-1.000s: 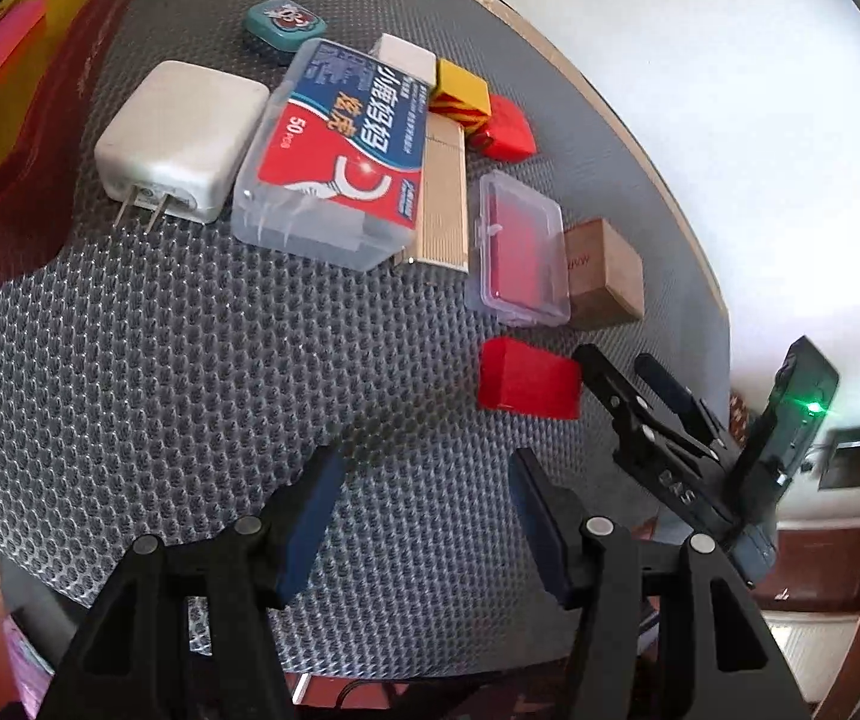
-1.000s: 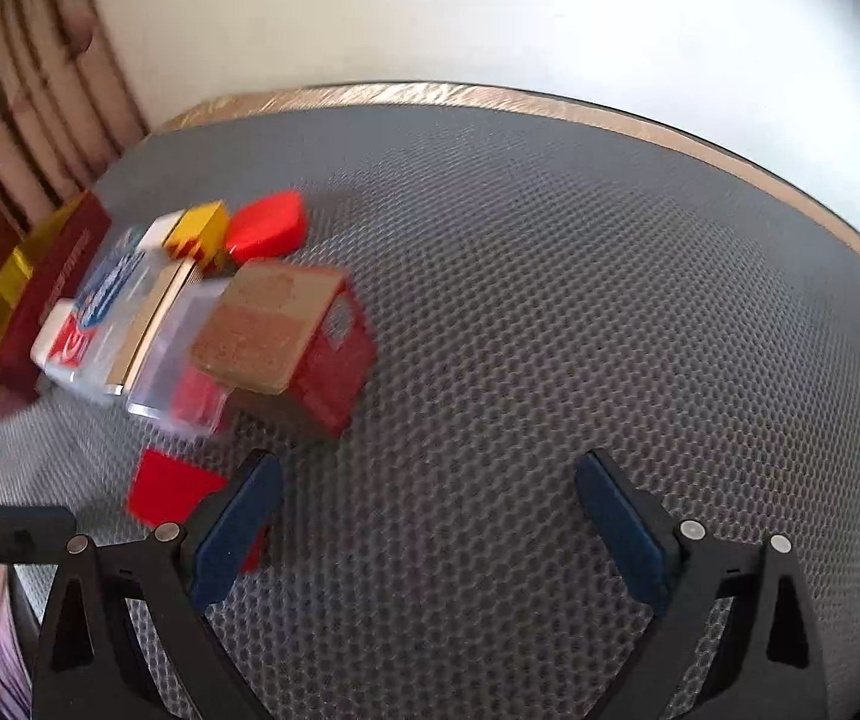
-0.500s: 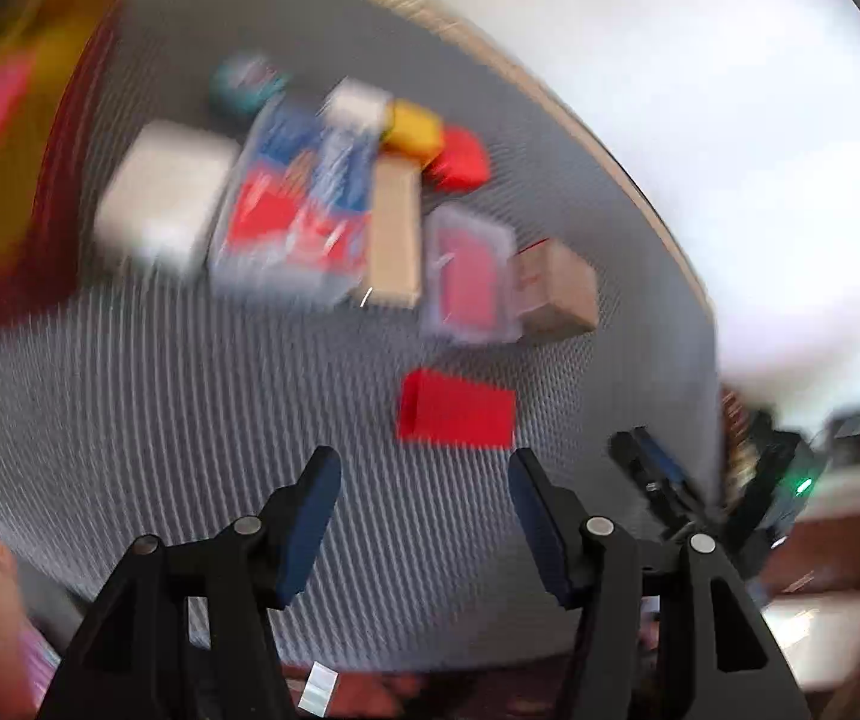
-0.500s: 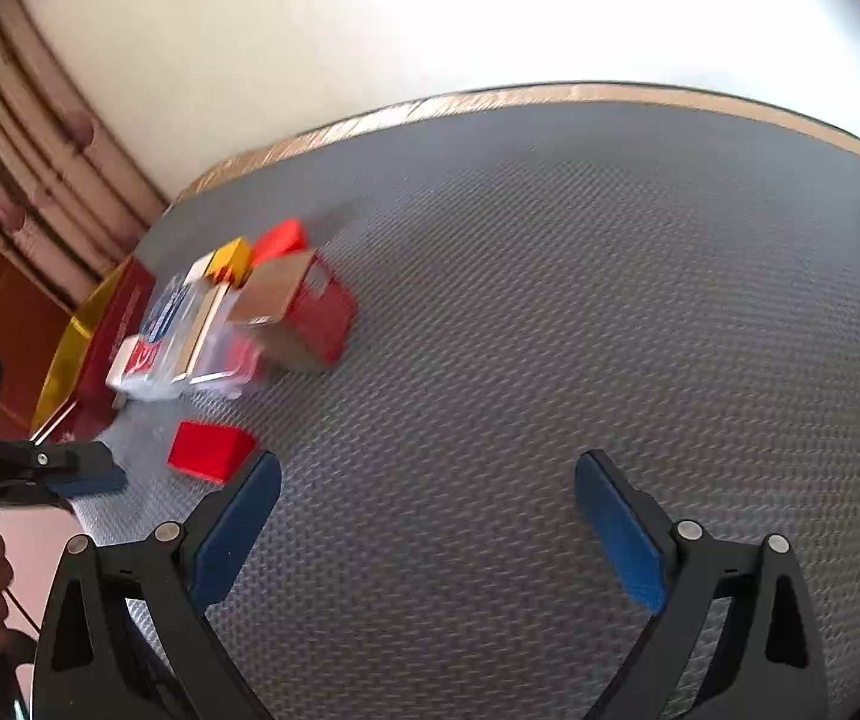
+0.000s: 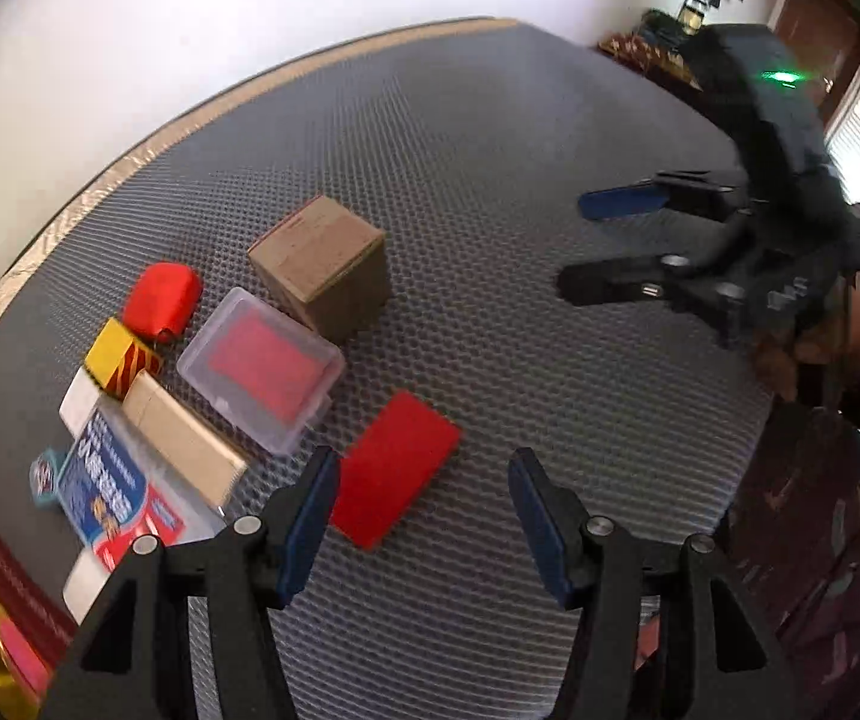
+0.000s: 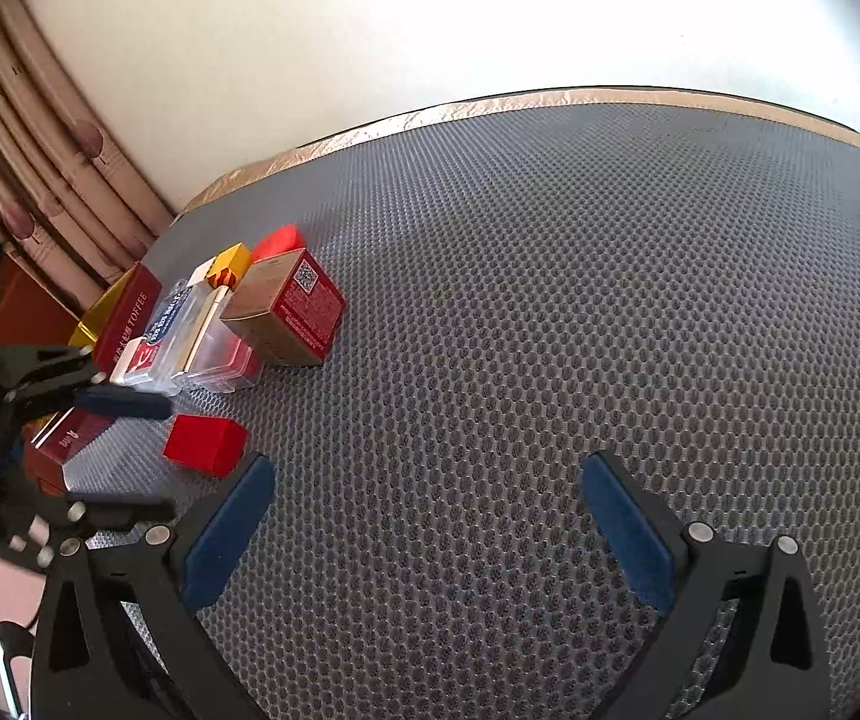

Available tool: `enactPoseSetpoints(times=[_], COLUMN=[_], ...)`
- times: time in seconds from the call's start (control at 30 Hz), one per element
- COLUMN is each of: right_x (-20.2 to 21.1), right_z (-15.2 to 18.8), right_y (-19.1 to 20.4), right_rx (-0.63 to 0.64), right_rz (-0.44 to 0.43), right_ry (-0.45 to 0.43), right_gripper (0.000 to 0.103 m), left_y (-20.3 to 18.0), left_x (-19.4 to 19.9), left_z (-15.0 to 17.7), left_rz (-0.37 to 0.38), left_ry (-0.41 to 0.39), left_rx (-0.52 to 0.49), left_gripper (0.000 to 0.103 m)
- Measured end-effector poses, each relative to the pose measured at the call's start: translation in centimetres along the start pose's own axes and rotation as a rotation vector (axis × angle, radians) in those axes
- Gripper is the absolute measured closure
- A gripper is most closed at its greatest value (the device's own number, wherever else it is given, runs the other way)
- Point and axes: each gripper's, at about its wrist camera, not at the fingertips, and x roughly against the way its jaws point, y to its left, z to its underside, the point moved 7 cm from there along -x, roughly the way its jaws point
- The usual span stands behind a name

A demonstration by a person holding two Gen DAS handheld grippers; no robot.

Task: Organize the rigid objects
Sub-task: 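Move the left tool to the flat red block and grasp it, then grasp the brown cardboard cube with the right tool while the left tool holds the red block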

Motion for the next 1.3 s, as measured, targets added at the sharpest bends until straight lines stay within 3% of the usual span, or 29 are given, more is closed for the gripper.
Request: enactPoseSetpoints(times=[0.13, 0.27, 0.3, 0.37, 0.53, 0.63, 0.7, 0.8, 0.97, 1.2, 1.3], right_x=[-0.3, -0.6, -0.7, -0.7, -0.6, -0.4, -0.3, -0.1, -1.5, -5.6, -6.8], right_z=[0.0, 0.1, 0.1, 0.0, -0.1, -1.0, -1.9, -3.7, -6.3, -8.0, -7.8], right_y=[0.3, 0.6, 0.6, 0.5, 0.5, 0.9, 2.1, 5.4, 9.6, 11.6, 12.3], right_rx=[-0.001, -0.002, -0.002, -0.002, -0.016, -0.002, 0.065, 0.272, 0.619, 0.913, 1.01], right_rz=[0.001, 0.002, 0.002, 0.004, -0.004, -0.052, -0.075, -0.115, -0.071, -0.046, -0.052], right_ry=[-0.002, -0.005, -0.006, -0.008, -0.011, -0.018, -0.016, -0.013, 0.017, 0.211, 0.294], right_gripper=[0.0, 0.0, 0.0, 0.0, 0.0, 0.0, 0.0, 0.0, 0.0, 0.002, 0.003], left_y=[0.2, -0.4, -0.3, 0.2, 1.7, 1.5, 0.7, 0.1, 0.4, 1.6, 2.5], left_x=[-1.1, -2.8, -2.7, -2.7, -1.0, -0.2, 0.7, 1.9, 4.2, 6.8, 6.5], left_z=[-0.4, -0.2, -0.6, -1.2, 0.1, 1.5, 1.9, 2.4, 6.5, 11.6, 11.1], left_rz=[0.075, 0.079, 0.078, 0.061, 0.078, 0.04, 0.067, 0.055, 0.118, 0.161, 0.187], left_ry=[0.059, 0.12, 0.093, 0.059, -0.041, -0.089, -0.131, -0.182, -0.195, -0.193, -0.19], left_rx=[-0.01, -0.041, -0.034, 0.03, 0.272, 0.384, 0.435, 0.473, 0.57, 0.619, 0.638], left_gripper=[0.043, 0.045, 0.046, 0.071, 0.073, 0.073, 0.073, 0.073, 0.073, 0.073, 0.073])
